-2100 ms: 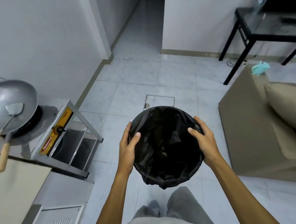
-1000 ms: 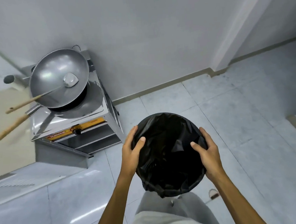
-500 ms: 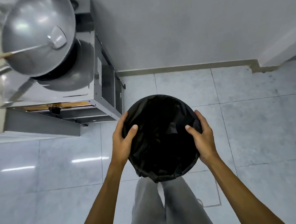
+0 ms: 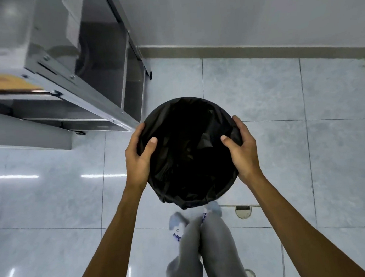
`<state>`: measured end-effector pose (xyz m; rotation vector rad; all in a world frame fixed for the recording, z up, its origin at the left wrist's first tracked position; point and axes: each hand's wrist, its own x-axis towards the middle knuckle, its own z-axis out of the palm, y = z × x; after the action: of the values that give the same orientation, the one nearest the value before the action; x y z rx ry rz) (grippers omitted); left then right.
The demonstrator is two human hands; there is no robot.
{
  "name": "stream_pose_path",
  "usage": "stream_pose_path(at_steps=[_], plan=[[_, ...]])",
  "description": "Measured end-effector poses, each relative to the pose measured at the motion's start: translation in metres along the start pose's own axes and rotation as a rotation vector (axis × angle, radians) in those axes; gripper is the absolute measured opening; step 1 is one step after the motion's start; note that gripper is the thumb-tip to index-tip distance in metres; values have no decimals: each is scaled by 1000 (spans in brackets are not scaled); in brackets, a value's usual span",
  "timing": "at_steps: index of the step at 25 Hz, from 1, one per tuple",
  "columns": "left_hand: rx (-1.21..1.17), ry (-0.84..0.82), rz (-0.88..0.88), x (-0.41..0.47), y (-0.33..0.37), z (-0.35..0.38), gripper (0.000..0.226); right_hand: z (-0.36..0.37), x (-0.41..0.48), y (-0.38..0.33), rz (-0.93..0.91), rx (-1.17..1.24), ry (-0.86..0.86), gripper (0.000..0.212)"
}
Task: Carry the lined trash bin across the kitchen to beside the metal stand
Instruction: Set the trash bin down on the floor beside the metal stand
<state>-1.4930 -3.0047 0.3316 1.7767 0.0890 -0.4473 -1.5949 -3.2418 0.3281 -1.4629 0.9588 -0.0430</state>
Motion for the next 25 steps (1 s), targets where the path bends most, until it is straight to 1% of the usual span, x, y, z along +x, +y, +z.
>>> stream_pose_path(at_steps=[4,12,19,22,25], plan=[[-6,2,-3,36,-76,19,54,16,55,62,-13,-37,-7,64],[34,14,3,103,-195,33,63,56,131,166,-72,-74,21,65],[94,62,38,111,-247,40,78,72,156,203,-175,-165,15,68],[141,55,44,111,-253,44,80,72,159,213,-185,-191,20,69],[244,32,78,113,-253,46,84,72,161,219,-199,-202,36,71]])
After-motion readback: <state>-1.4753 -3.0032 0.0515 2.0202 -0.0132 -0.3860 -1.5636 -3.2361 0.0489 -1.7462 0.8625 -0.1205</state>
